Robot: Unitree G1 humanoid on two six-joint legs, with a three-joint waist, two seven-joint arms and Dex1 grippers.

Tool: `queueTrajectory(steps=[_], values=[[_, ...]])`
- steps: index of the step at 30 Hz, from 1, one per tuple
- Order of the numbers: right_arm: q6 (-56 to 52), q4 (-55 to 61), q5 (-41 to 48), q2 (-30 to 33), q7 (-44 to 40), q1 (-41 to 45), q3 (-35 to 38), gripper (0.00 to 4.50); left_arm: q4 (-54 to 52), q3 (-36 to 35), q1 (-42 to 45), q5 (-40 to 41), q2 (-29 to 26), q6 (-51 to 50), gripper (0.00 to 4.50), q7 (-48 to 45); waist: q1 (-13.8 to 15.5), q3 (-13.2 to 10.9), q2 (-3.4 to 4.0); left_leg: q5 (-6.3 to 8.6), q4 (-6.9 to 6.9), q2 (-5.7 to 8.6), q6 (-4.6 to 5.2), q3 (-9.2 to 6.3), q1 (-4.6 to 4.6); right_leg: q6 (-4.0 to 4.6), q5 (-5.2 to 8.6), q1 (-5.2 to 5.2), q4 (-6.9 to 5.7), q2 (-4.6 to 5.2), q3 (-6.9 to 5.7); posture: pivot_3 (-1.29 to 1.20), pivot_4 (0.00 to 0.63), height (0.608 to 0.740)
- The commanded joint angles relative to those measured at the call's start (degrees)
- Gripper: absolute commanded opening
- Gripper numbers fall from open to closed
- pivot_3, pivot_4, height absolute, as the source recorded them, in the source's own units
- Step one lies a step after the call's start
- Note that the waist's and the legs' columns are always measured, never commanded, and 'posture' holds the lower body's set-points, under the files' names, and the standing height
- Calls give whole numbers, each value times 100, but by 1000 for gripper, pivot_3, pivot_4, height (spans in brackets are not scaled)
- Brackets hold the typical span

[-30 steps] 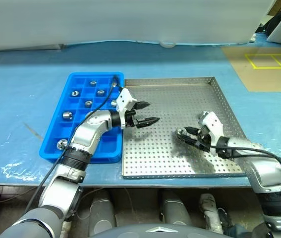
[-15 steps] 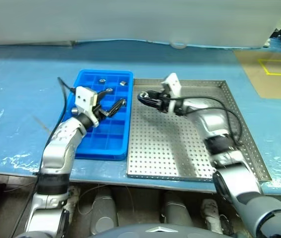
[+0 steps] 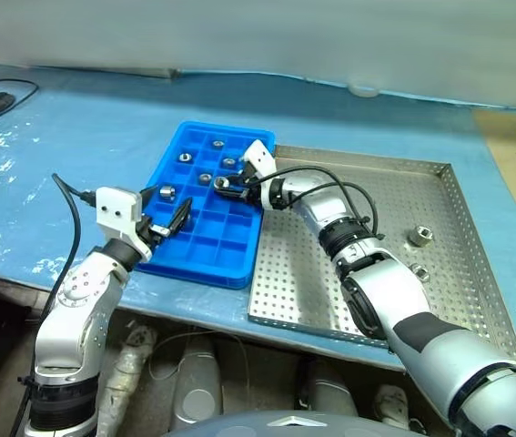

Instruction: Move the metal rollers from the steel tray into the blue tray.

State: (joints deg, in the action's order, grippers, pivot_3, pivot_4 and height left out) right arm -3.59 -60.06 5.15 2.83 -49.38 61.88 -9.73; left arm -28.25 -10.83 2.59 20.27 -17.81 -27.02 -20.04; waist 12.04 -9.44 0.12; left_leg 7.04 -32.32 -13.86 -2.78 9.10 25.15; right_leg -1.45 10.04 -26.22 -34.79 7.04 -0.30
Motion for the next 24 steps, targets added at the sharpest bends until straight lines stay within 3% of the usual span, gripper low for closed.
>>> queueTrajectory(steps=[1, 4, 8, 13, 18, 24], values=[[240, -132, -168, 9, -50, 90, 29, 3334, -169, -42, 42, 33, -85, 25, 4060, 35, 52, 0, 0, -2, 4, 0, -4, -6, 2, 1, 1, -1, 0, -1, -6, 521, 150, 740], [291, 13, -182, 116, -216, -11, 87, 4320, 51, 104, 292, 61, -99, 56, 4060, -66, 143, 0, 1, -8, 5, 0, -14, -23, 4, 4, 2, 2, -1, -7, -13, 467, 150, 740], [137, 744, 78, 473, -487, -349, 341, 4320, 555, 532, 904, 136, 14, 157, 4060, -431, 218, -2, 4, -12, 3, 2, -19, -33, 6, 5, 2, 8, -6, -8, -16, 337, 150, 740], [-704, 2745, 365, 1299, -618, -1503, 612, 4320, 1392, 1044, 1581, 301, 155, 339, 4060, -1231, 111, -1, 2, -17, -19, 10, -23, -34, 6, 4, 1, 22, -7, -4, -11, 156, 150, 740], [-1815, 4804, 649, 2130, -174, -2869, 1108, 4320, 2345, 1489, 2191, 161, 286, 717, 4060, -1894, -278, -1, 2, -34, -20, 9, -47, -31, 3, 0, 1, 18, 0, -18, 3, -33, 150, 740], [-2865, 6636, 1126, 2672, 350, -4257, 1905, 4320, 3134, 1752, 2656, 106, 533, 1019, 4060, -2410, -779, 0, 3, -31, 1, 5, -41, -5, -33, -1, 1, 15, 3, -34, 38, -178, 150, 740]])
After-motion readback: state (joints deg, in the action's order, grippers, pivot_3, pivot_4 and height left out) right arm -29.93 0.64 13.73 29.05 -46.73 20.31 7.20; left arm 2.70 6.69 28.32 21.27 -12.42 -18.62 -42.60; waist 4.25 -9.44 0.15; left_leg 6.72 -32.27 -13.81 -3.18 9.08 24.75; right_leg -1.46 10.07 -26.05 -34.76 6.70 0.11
